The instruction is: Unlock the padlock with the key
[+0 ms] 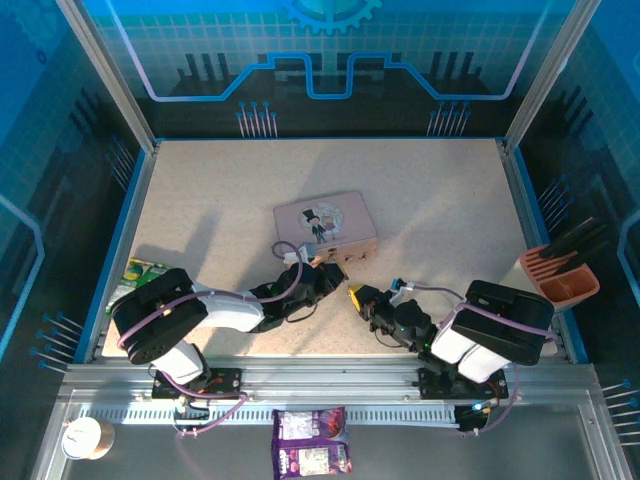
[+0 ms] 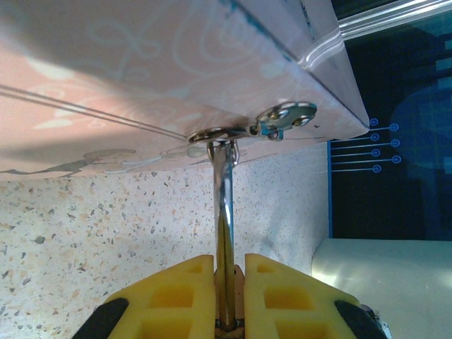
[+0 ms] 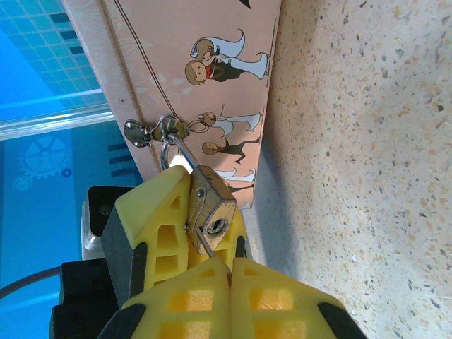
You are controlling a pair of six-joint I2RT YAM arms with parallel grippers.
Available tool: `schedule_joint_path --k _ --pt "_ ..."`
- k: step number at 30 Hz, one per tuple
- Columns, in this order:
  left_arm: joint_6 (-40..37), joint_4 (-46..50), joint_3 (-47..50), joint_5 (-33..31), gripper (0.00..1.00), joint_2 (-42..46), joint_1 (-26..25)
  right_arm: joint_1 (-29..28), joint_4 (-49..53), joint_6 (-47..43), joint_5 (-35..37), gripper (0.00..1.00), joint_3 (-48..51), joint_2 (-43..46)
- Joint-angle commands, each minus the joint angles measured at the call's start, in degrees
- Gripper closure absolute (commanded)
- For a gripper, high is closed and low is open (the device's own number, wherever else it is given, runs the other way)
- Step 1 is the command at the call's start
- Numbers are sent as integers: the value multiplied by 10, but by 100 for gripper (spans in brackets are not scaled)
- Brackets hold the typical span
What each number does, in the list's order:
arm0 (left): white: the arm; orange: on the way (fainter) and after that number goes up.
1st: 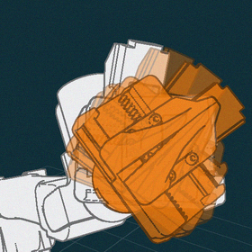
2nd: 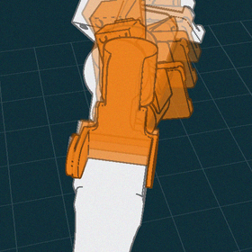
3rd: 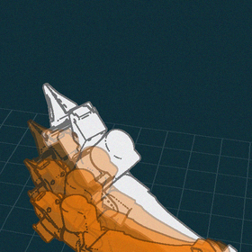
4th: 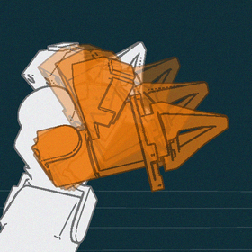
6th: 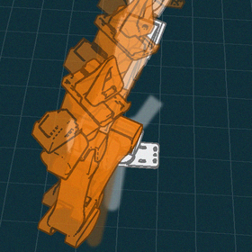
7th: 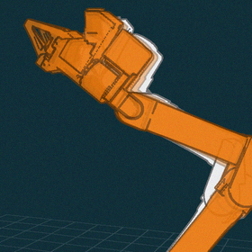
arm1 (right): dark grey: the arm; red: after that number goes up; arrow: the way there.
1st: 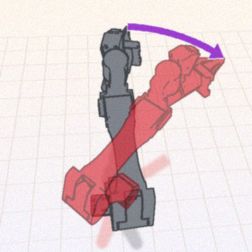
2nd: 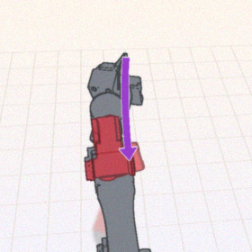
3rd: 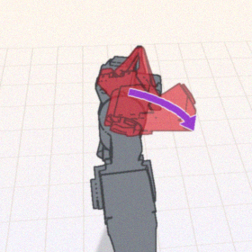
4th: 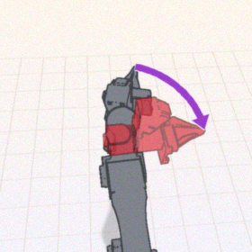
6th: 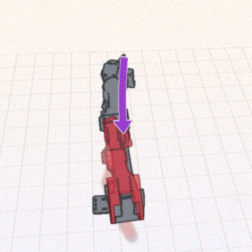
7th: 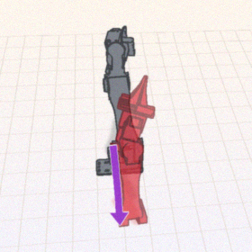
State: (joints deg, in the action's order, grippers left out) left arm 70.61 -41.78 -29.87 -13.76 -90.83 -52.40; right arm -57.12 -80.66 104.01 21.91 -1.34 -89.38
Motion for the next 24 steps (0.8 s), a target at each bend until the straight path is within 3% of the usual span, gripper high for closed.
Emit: schedule_joint_path --k 1,24 --pt "2 -66 -32 0 100 9 -6 -13 2 4 15 100 3 -11" --pt "2 -60 -32 1 100 12 -7 -20 19 -3 48 100 15 22"
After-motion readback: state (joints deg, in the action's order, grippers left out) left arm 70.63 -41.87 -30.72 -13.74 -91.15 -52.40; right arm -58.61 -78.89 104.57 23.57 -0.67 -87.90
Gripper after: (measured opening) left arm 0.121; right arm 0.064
